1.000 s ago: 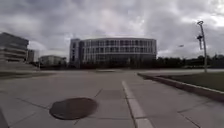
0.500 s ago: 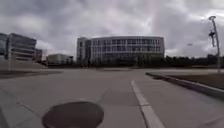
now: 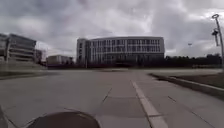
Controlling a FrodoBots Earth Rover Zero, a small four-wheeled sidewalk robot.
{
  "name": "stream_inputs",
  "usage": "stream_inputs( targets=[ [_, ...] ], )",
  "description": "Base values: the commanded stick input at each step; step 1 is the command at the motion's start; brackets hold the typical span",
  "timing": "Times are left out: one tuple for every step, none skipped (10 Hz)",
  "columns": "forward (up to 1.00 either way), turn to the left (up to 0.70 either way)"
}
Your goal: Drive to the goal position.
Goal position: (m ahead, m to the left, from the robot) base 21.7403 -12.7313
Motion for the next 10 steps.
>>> stream_inputs(
  targets=[
    [0.70,0.00],
    [0.70,0.00],
    [0.70,0.00],
    [0.70,0.00],
    [0.70,0.00],
    [0.70,0.00],
    [0.70,0.00],
    [0.70,0.00],
    [0.70,0.00],
    [0.70,0.00]
  ],
)
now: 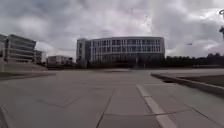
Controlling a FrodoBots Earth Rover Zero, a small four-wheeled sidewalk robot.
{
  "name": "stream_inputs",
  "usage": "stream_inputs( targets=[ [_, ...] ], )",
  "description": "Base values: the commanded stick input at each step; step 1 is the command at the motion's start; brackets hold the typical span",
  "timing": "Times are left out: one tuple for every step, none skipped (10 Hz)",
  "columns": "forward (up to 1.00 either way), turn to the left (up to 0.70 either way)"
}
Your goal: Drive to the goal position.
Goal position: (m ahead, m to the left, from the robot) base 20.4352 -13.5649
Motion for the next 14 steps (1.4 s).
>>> stream_inputs(
  targets=[
    [0.70,0.00],
    [0.70,0.00],
    [0.70,0.00],
    [0.70,0.00],
    [0.70,0.00],
    [0.70,0.00],
    [0.70,0.00],
    [0.70,0.00],
    [0.70,0.00],
    [0.70,0.00],
    [0.70,0.00],
    [0.70,0.00],
    [0.70,0.00],
    [0.70,0.00]
  ],
)
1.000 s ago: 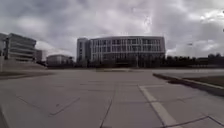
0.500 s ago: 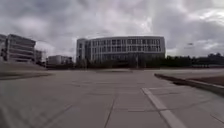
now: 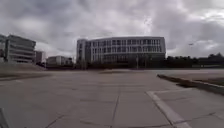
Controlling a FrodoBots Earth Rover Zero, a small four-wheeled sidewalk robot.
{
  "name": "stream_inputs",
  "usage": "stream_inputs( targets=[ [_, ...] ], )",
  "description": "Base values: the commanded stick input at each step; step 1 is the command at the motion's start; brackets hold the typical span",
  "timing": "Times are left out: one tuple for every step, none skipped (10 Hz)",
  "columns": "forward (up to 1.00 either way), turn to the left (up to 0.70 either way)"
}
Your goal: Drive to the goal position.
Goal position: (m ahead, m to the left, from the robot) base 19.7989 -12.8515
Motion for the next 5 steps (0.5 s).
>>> stream_inputs(
  targets=[
    [0.70,0.00],
    [0.70,0.00],
    [0.70,0.00],
    [0.70,0.00],
    [0.70,-0.05]
  ],
)
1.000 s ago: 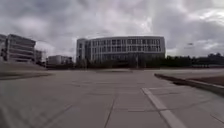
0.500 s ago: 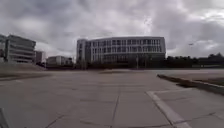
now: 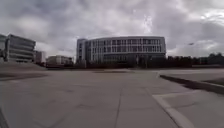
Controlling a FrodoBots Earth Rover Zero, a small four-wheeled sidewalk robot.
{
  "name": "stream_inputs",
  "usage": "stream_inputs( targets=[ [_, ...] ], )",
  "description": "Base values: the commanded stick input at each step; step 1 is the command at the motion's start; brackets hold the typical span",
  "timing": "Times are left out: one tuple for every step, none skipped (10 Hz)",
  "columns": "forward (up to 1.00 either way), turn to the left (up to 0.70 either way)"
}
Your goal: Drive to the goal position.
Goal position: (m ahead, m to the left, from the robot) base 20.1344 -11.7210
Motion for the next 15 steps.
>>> stream_inputs(
  targets=[
    [0.70,-0.34],
    [0.70,-0.21],
    [0.70,-0.06],
    [0.70,0.00],
    [0.70,0.00],
    [0.70,0.00],
    [0.70,0.00],
    [0.70,0.00],
    [0.70,0.00],
    [0.70,0.00],
    [0.70,0.00],
    [0.70,0.00],
    [0.70,0.00],
    [0.70,0.00],
    [0.70,0.00]
  ],
)
